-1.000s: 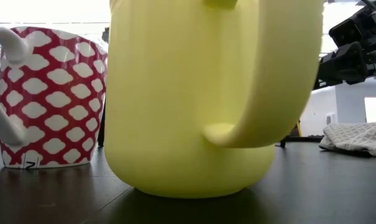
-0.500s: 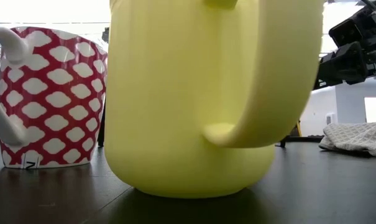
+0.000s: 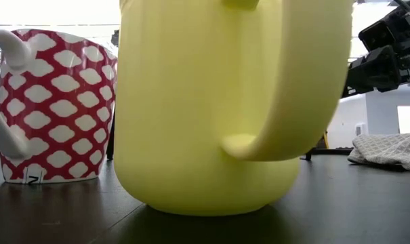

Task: Stack small to large cups/mugs on shelf
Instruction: Put the transparent mug on the shelf

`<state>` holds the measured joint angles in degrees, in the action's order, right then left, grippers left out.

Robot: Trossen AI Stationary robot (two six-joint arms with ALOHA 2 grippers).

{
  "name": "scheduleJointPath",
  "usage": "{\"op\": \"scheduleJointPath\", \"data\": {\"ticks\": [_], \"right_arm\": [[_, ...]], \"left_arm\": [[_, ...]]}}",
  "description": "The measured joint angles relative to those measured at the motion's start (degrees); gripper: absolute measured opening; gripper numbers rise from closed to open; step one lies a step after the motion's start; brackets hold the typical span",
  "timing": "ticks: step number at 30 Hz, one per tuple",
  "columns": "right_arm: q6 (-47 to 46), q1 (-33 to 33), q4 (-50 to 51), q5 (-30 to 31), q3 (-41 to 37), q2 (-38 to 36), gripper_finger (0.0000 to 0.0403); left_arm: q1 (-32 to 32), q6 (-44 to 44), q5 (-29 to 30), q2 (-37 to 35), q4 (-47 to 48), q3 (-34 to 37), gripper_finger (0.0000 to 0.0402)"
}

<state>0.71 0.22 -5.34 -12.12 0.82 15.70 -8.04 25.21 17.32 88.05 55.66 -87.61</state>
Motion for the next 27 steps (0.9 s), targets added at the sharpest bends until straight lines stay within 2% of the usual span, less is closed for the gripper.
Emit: {"op": "scheduleJointPath", "data": {"ticks": [13, 27], "right_arm": [[0.13, -0.01, 0.00, -0.02, 0.00, 0.00, 0.0000], [0.11, -0.01, 0.00, -0.02, 0.00, 0.00, 0.0000]], "left_arm": [[0.71, 0.07, 1.01, -0.06, -2.93, 3.73, 0.0001], [0.50, 0.51, 0.82, -0.11, -3.39, 3.99, 0.0001]]}}
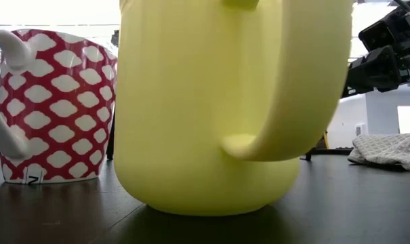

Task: Stack small to large cups/mugs on shelf
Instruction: Put the transparent mug on the shelf

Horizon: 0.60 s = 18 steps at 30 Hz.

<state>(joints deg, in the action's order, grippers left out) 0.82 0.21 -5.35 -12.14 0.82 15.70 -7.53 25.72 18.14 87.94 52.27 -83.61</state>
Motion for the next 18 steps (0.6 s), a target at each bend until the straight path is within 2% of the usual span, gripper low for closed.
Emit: {"op": "scheduleJointPath", "data": {"ticks": [9, 18], "right_arm": [[-0.25, 0.02, -0.01, 0.00, 0.00, 0.00, 0.0000], [-0.29, 0.00, -0.01, 0.00, 0.00, 0.00, 0.0000]], "left_arm": [[-2.21, 1.38, -2.88, 0.00, -0.13, 0.00, 0.0001], [-2.40, 1.26, -3.15, 0.00, 0.05, 0.00, 0.0002]]}}
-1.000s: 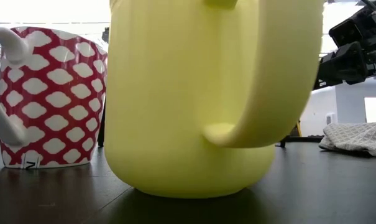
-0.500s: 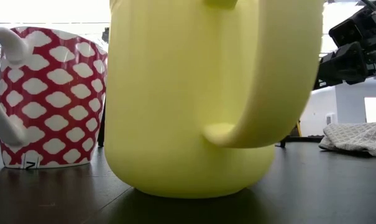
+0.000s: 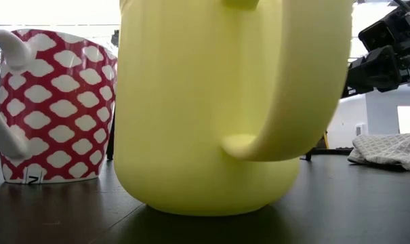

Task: Stack small to large cups/mugs on shelf
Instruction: Put the transparent mug on the shelf

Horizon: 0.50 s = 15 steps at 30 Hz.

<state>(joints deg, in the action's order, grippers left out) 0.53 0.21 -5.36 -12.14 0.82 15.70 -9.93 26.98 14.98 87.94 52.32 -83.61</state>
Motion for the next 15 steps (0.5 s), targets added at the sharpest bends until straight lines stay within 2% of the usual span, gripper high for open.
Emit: {"op": "scheduleJointPath", "data": {"ticks": [15], "right_arm": [[-0.06, 0.00, 0.02, 0.00, 0.00, 0.00, 0.0000]], "left_arm": [[0.00, 0.15, 0.04, 0.07, 0.06, 0.04, 0.0019]]}}
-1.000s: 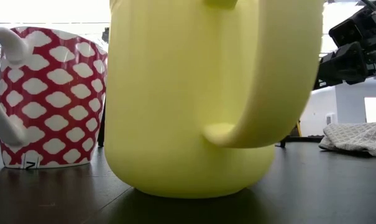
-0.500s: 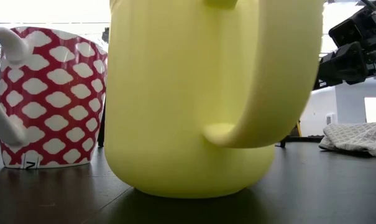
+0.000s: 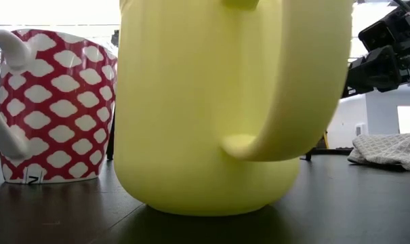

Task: Stack small to large cups/mugs on shelf
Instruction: Put the transparent mug on the shelf, then put the yellow mug on the shelf

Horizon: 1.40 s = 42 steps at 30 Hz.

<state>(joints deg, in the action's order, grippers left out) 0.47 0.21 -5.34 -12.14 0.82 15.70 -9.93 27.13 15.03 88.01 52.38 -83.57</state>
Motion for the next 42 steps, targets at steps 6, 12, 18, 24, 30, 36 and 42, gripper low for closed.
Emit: {"op": "scheduleJointPath", "data": {"ticks": [6, 12, 18, 24, 30, 36, 42], "right_arm": [[0.00, 0.02, 0.00, 0.00, 0.00, 0.00, 0.0000], [0.00, 0.01, 0.02, 0.00, 0.00, 0.00, 0.0000], [-0.02, 0.01, 0.52, 0.00, 0.00, 0.00, 0.0000], [-0.04, 0.01, 0.89, 0.00, 0.00, 0.02, 0.0000], [-0.04, 0.01, 0.90, 0.00, 0.00, 0.02, 0.0000], [-0.04, 0.02, 0.87, -0.02, 0.00, 0.02, 0.0000], [-0.04, 0.00, 0.87, -0.02, 0.00, 0.02, 0.0000]], "left_arm": [[0.00, -0.06, 0.07, 0.02, 0.00, 0.02, 0.0020], [0.00, -0.94, 0.26, 0.02, 0.02, 0.02, 0.0021], [0.00, -1.45, 1.07, 0.04, 0.05, 0.07, 0.0021], [0.01, -2.95, 1.11, 0.07, 0.11, 0.07, 0.0022], [0.37, -4.34, 1.73, 0.09, 0.00, 0.07, 0.0023], [0.37, -4.93, 1.31, 0.37, 0.64, 0.33, 0.0071], [0.37, -4.95, 0.77, 0.22, 0.30, 0.28, 0.0151]]}}
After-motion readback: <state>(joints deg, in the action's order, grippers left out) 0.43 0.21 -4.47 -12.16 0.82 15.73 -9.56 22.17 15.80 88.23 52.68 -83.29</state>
